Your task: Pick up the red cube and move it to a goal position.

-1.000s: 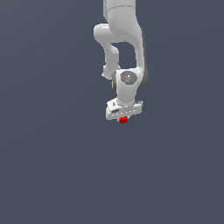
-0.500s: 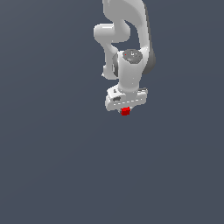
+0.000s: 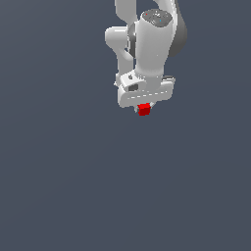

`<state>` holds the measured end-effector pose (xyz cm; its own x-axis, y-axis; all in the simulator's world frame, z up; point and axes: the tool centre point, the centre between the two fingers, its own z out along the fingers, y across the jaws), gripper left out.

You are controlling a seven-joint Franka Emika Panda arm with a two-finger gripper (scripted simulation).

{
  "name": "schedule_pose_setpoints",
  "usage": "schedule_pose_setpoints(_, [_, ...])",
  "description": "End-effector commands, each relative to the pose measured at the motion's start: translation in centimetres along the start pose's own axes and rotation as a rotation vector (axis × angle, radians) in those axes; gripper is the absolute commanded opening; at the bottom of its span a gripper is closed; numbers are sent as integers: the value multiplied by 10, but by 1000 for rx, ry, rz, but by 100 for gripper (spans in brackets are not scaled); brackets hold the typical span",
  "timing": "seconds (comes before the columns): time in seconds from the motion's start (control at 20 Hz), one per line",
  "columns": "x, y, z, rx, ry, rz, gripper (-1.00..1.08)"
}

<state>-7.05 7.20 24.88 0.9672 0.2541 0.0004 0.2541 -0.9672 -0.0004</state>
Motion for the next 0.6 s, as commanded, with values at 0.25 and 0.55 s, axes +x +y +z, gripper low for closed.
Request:
schedule_pose_setpoints(0.25, [7, -1, -71, 0, 0, 0, -100])
schedule_pose_setpoints(0.55, [13, -1, -108, 0, 0, 0, -100])
